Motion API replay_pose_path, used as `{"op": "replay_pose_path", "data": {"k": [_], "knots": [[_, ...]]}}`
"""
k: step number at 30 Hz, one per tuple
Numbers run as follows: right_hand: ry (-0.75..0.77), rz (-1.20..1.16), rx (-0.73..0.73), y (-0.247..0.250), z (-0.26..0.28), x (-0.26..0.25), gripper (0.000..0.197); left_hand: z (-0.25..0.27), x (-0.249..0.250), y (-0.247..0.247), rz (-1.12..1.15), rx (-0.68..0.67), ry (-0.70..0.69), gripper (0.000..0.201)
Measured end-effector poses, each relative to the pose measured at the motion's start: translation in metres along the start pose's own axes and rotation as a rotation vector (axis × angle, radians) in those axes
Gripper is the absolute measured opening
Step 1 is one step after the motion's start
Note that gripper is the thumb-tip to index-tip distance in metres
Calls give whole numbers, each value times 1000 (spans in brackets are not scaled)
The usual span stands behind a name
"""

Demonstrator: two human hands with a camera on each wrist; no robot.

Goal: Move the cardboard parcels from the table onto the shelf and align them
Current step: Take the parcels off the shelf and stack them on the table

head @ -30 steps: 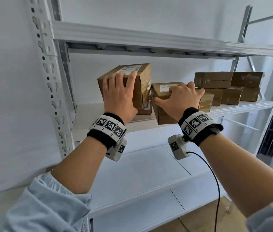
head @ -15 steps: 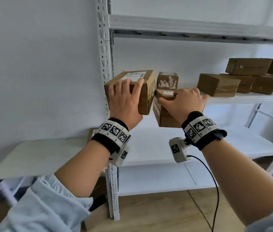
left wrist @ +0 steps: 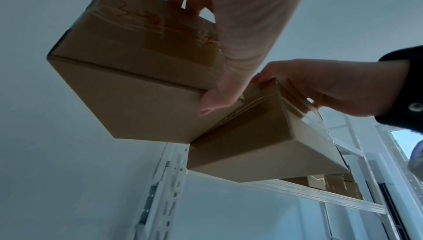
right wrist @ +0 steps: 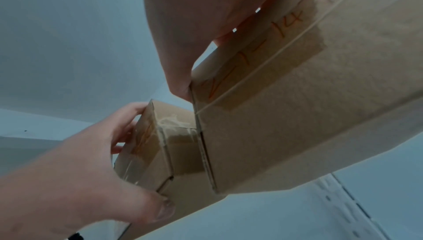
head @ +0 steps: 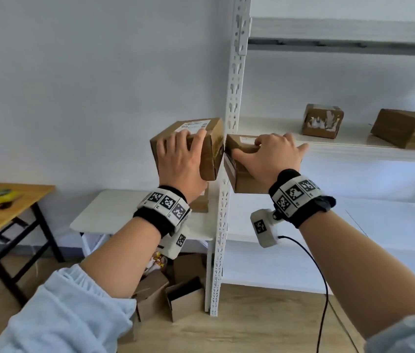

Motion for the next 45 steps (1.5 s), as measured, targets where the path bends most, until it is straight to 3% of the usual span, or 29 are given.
{"op": "replay_pose_path", "data": {"k": [9,16,24,31,38,45], "knots": [[36,28,-92,-102,-33,-125,69,-14,-138,-64,-50,-100,26,110],[-13,85,-160,-186,-49,-174,74,-18,-207,-130,-14,-192,33,108],[-24,66,-181,-280,-83,-188,70,-21,-250,-225,12,-244,86,106],[-22,-11,-199,-410,-144,-185,73,-40,-274,-351,-16,-328,152,98],[-45,-88,-351,-548,-184,-189,78,-44,-304,-483,-88,-468,179,100],[-36,-105,-419,-643,-201,-194,77,-36,-313,-579,-81,-522,213,95]]}}
Point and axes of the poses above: each hand's wrist, its own z-axis away from the middle knuckle, its own y-axis out of the back of the hand, x = y × z, the point moved 4 cm from there along -z, towards the middle knuckle, and after that the axes turned 5 degrees about y, right-handed, at the moved point
